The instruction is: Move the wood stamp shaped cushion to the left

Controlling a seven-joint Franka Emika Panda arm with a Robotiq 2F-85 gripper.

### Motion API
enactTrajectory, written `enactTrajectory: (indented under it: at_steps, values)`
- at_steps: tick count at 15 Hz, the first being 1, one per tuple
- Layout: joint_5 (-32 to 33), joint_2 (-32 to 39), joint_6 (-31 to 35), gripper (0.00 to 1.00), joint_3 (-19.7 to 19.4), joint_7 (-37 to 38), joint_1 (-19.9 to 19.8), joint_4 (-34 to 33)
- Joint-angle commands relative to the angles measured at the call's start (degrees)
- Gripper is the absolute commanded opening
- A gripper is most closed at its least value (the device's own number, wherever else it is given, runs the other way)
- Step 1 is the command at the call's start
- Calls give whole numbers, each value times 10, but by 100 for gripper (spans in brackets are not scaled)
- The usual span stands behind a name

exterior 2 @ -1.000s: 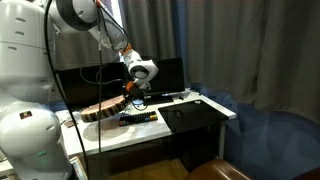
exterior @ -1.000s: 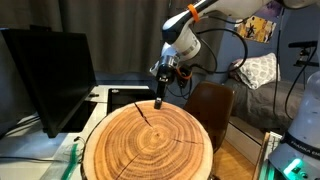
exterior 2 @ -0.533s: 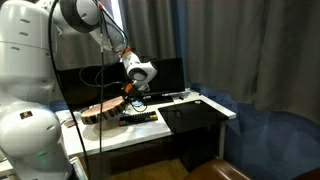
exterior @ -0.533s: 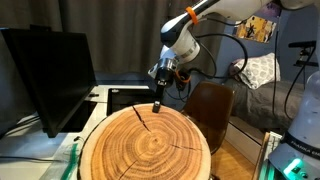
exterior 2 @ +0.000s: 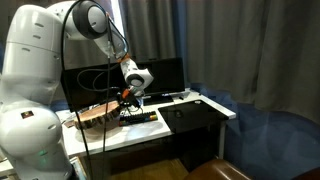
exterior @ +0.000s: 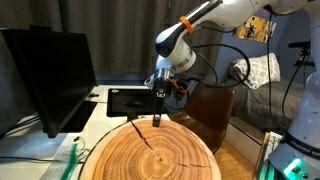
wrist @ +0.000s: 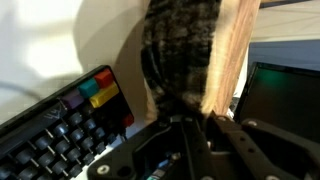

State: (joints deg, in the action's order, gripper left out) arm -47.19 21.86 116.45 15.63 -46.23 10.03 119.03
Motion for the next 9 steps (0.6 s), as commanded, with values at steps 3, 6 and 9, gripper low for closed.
enactTrajectory:
  at_steps: [3,6,9]
  values:
    - [-15,52,4,3,28,-15,22,-24]
    - [-10,79,12,3,40,-11,38,-41]
    - [-2,94,26,13,43,-6,49,-51]
